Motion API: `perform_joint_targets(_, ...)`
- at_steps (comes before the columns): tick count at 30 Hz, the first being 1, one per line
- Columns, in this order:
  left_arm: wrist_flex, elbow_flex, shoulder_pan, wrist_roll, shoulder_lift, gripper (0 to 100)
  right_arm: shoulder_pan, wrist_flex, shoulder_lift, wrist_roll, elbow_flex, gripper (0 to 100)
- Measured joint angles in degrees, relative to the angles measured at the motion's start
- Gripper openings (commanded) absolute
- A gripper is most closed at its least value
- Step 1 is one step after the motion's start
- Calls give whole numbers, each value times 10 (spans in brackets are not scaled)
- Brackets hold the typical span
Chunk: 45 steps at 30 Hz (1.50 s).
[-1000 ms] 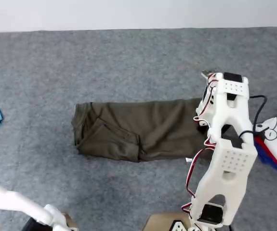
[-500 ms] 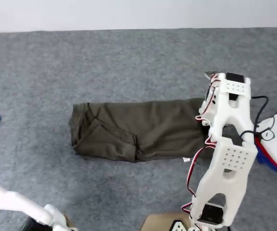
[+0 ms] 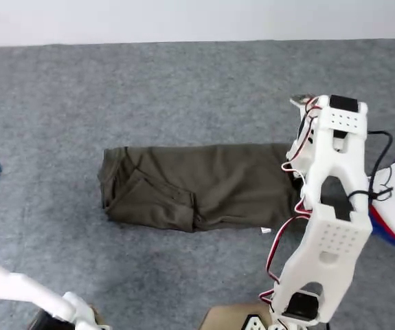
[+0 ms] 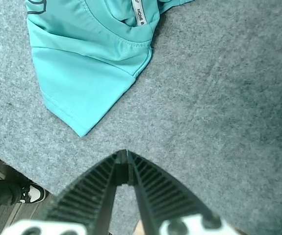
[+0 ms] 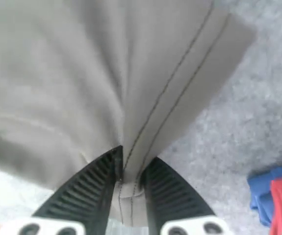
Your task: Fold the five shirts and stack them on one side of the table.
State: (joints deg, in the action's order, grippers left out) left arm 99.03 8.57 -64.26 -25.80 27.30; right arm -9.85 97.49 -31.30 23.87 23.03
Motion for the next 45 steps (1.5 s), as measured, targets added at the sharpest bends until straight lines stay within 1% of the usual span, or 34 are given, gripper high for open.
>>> perform_joint_targets(2, 0, 0, 0, 0, 0, 8, 12, 12, 28, 2, 0, 10)
perform_joint_targets(5, 0, 0, 0, 0, 0, 8, 60, 26, 69, 2, 0, 10)
perform_joint_targets(11, 0, 0, 0, 0, 0, 8, 191, 28, 130, 2, 0, 10)
perform_joint_targets(16, 0, 0, 0, 0, 0, 8, 291, 28, 141, -18, 0, 10)
perform_joint_targets(21, 0, 0, 0, 0, 0, 8, 382, 5, 141, -21, 4, 10)
perform_joint_targets(26, 0, 0, 0, 0, 0, 8, 434, -46, 141, -25, 11, 10)
perform_joint_targets(29, 0, 0, 0, 0, 0, 8, 451, -70, 135, -25, 11, 10)
perform_joint_targets(32, 0, 0, 0, 0, 0, 8, 468, -75, 98, -25, 47, 11)
perform_joint_targets(37, 0, 0, 0, 0, 0, 8, 500, -62, 24, -25, 157, 11)
perform_joint_targets(45, 0, 0, 0, 0, 0, 8, 527, -4, -124, -25, 384, 11)
